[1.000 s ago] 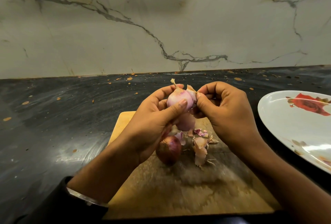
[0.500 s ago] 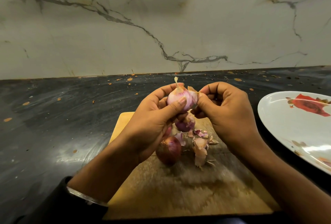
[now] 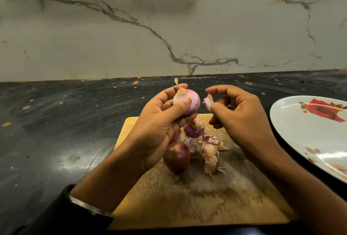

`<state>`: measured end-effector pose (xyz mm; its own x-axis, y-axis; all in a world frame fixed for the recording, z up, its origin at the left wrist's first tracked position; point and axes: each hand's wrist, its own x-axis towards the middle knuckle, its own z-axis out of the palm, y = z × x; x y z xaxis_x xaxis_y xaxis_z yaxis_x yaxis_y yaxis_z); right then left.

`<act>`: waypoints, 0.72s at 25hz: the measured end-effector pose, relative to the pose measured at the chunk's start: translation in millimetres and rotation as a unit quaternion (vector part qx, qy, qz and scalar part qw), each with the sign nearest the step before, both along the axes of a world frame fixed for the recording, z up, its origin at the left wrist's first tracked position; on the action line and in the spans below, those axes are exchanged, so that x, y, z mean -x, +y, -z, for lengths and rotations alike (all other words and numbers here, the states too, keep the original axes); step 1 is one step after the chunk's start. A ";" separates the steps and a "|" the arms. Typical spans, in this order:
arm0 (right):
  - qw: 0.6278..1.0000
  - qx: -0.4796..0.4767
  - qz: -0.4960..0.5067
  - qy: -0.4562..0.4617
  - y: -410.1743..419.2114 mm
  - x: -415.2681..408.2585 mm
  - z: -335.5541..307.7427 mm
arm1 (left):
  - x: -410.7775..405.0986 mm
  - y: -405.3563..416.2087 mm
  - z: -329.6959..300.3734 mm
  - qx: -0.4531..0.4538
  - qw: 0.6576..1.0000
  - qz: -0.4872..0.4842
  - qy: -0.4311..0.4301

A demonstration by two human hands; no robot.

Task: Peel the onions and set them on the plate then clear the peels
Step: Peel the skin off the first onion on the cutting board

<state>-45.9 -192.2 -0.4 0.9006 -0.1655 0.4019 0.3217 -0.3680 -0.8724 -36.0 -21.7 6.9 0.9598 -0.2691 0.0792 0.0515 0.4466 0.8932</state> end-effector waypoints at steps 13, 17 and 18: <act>0.997 0.067 -0.047 0.010 -0.2 4.4 -6.5 | -2.0 4.6 -2.4 0.031 0.999 -0.002 0.017; 0.990 -0.081 -0.110 0.025 3.8 5.0 -6.8 | 1.5 3.1 -1.8 0.010 1.000 0.006 -0.020; 0.989 -0.093 -0.112 0.017 5.1 5.8 -6.8 | 2.4 2.6 -1.8 0.005 1.000 0.005 -0.026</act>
